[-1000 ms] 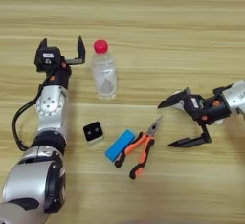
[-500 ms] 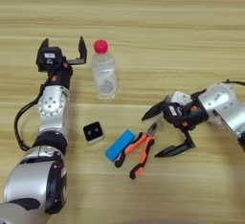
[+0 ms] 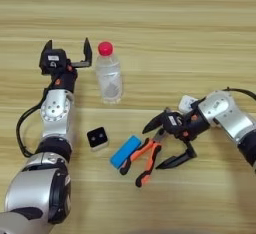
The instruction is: Move the objects on the table
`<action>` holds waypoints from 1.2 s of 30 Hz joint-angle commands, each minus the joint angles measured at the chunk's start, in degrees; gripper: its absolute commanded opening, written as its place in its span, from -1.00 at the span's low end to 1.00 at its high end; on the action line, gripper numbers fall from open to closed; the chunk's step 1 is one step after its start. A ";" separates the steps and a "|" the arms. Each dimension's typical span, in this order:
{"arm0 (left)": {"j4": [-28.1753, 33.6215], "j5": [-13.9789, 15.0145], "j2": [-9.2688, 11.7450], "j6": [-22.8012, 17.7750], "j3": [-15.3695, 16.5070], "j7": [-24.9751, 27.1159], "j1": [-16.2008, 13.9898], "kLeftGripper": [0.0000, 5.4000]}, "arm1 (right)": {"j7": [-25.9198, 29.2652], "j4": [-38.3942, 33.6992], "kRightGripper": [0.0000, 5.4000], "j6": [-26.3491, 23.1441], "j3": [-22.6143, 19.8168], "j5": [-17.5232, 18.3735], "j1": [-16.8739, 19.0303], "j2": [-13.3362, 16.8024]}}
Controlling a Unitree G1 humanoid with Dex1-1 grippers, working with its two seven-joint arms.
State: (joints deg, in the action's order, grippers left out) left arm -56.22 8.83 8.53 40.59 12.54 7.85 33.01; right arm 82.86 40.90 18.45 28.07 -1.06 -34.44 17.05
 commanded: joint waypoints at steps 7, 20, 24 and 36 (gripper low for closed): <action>0.31 -0.76 -0.07 0.26 -0.29 -0.22 0.53 1.00 | -1.42 0.64 0.38 0.81 1.22 -2.41 1.32 -0.45; 0.73 -0.67 -0.08 0.07 -0.28 -0.12 0.36 1.00 | 0.25 -4.53 -0.14 -1.59 0.53 -0.42 3.26 0.43; 0.63 -0.68 -0.10 0.01 -0.28 -0.15 0.45 1.00 | 0.43 -5.82 -0.14 -2.15 0.31 0.08 3.76 0.99; 0.20 -0.74 -0.15 -0.03 -0.30 -0.23 0.66 1.00 | 0.61 -9.41 -0.14 -3.76 -1.95 2.98 5.27 2.84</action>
State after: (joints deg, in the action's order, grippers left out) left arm -55.81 8.82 8.47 40.62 12.47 7.83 33.01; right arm 83.14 33.28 15.26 27.34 0.62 -29.72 19.13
